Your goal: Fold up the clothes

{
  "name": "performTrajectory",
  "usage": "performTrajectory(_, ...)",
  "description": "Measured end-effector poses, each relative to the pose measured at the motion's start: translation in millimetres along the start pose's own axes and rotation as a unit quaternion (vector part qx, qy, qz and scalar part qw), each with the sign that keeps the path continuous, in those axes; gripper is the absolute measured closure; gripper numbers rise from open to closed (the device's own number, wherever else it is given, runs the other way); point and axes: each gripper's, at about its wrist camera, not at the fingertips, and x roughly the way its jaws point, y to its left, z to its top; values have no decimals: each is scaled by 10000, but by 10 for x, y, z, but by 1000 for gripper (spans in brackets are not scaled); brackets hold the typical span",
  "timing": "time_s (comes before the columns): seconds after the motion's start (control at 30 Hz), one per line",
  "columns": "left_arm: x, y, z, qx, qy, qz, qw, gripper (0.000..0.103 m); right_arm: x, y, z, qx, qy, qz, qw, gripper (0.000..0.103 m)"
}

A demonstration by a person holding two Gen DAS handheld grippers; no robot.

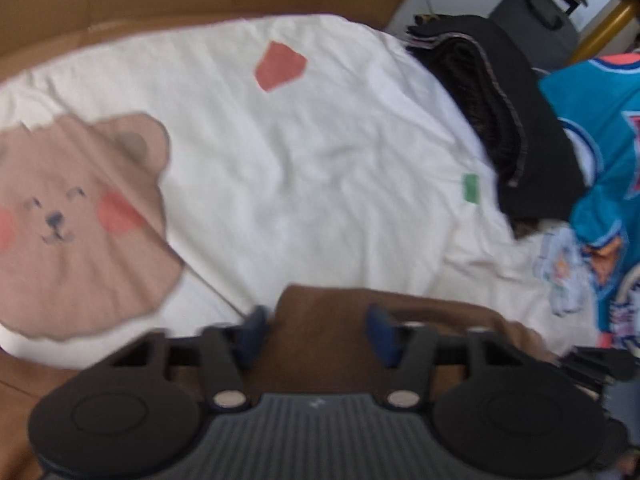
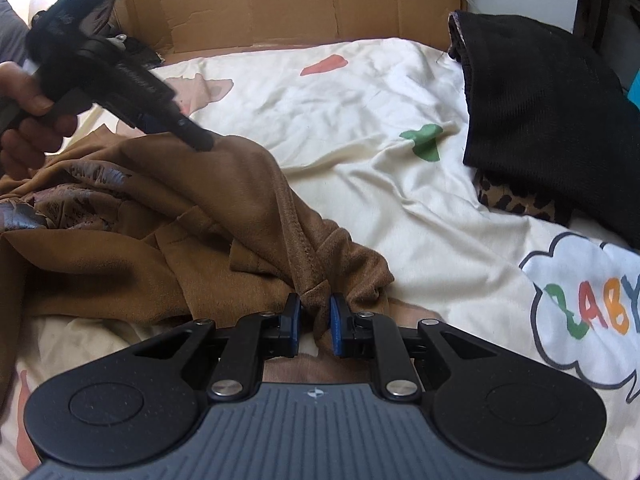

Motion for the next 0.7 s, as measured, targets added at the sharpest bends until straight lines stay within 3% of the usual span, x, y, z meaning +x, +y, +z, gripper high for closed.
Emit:
performTrajectory(0.1, -56, -19, -99, 209, 79, -105, 9997, 79, -1, -13, -10, 50, 51, 55, 10000, 88)
performTrajectory(0.2, -119, -61, -220, 416, 152, -147, 9989, 85, -27, -50, 25, 154, 74, 112, 9998, 87)
performTrajectory(0.57, -167, -141, -451, 738, 164, -17, 9971, 86, -257, -136, 368, 86, -349, 329, 9988, 81)
performTrajectory(0.7, -151, -137, -481, 777, 188, 7, 9968, 86, -229, -36, 503, -485, -283, 537, 9970, 69)
